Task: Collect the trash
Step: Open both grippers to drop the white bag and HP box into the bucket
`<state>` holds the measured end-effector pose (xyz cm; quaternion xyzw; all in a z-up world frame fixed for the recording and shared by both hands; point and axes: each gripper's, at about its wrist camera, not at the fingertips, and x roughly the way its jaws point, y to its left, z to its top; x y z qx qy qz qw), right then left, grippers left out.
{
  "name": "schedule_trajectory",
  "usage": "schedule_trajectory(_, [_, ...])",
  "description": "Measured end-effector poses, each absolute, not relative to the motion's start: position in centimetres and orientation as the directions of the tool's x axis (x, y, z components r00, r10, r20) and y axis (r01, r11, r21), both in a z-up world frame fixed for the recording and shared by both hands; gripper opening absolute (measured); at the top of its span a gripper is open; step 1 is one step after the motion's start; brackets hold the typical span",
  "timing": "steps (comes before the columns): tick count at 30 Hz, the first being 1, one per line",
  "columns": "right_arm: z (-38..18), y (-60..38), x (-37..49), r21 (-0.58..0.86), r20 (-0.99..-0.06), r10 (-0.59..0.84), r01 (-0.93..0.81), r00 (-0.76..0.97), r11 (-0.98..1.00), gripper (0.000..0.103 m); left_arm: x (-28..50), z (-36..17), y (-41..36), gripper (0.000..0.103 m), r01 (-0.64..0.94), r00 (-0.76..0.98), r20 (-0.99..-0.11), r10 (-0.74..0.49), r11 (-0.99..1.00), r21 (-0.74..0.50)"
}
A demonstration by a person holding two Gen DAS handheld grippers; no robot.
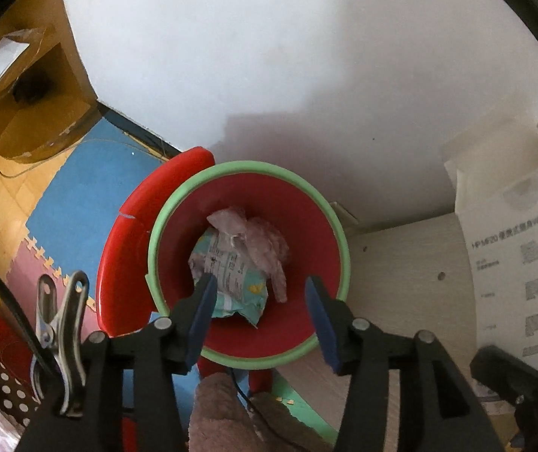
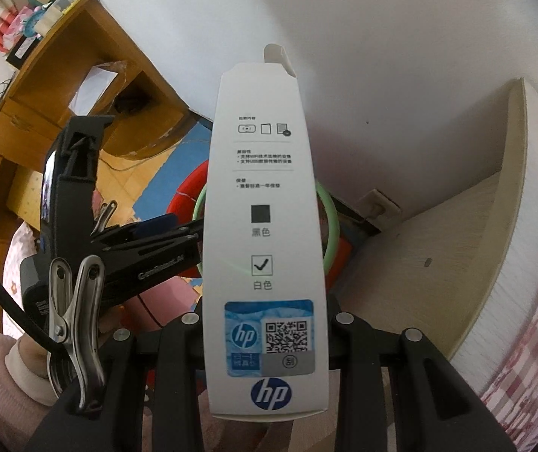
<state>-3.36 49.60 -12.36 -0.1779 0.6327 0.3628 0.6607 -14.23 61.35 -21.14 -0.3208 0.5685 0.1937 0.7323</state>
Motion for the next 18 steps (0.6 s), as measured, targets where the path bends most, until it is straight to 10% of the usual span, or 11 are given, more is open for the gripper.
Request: schedule_trajectory(18, [-16.1, 52.8, -3.4, 0.216, -0.976, 0.137, -0.738, -0.168, 0.639, 0.033, -20.3, -19.4, 64.5, 0.055, -0.724, 0.273, -0.961, -0.038, 0.65, -0.231])
